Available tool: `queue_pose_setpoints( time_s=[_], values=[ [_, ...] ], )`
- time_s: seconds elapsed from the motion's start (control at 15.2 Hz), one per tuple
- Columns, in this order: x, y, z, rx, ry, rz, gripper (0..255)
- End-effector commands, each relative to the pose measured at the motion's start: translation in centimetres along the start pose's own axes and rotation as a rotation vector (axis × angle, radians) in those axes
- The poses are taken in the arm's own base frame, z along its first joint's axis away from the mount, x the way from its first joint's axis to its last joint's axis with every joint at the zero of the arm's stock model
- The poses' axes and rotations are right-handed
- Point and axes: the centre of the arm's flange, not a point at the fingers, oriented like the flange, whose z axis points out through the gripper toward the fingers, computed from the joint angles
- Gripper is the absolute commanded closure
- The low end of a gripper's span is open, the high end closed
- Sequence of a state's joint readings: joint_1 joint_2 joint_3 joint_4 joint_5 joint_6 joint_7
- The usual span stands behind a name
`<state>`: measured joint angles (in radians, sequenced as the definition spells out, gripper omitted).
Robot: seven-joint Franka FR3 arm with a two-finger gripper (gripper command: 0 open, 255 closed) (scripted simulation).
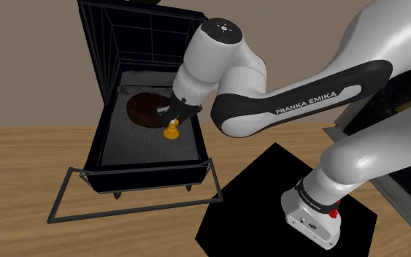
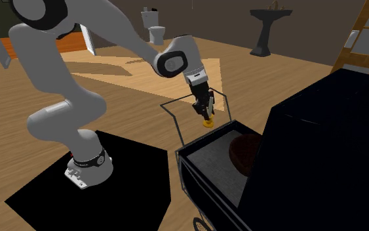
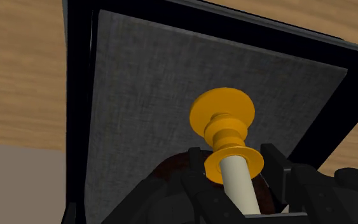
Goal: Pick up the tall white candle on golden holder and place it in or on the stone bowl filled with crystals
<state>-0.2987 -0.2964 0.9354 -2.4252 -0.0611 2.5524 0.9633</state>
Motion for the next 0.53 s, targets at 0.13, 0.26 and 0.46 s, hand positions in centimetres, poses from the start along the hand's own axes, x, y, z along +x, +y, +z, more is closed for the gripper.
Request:
queue_pose_setpoints(
  time_s=[0.13,0.26,0.46],
  values=[
    [0.7,-0.2,-1.9,0.000,-0.001,0.000,255],
    [1.1,-0.3,-2.9,0.000,-0.001,0.000,255],
    [1.8,-0.4,-4.4,0.000,-0.001,0.000,255]
  ],
)
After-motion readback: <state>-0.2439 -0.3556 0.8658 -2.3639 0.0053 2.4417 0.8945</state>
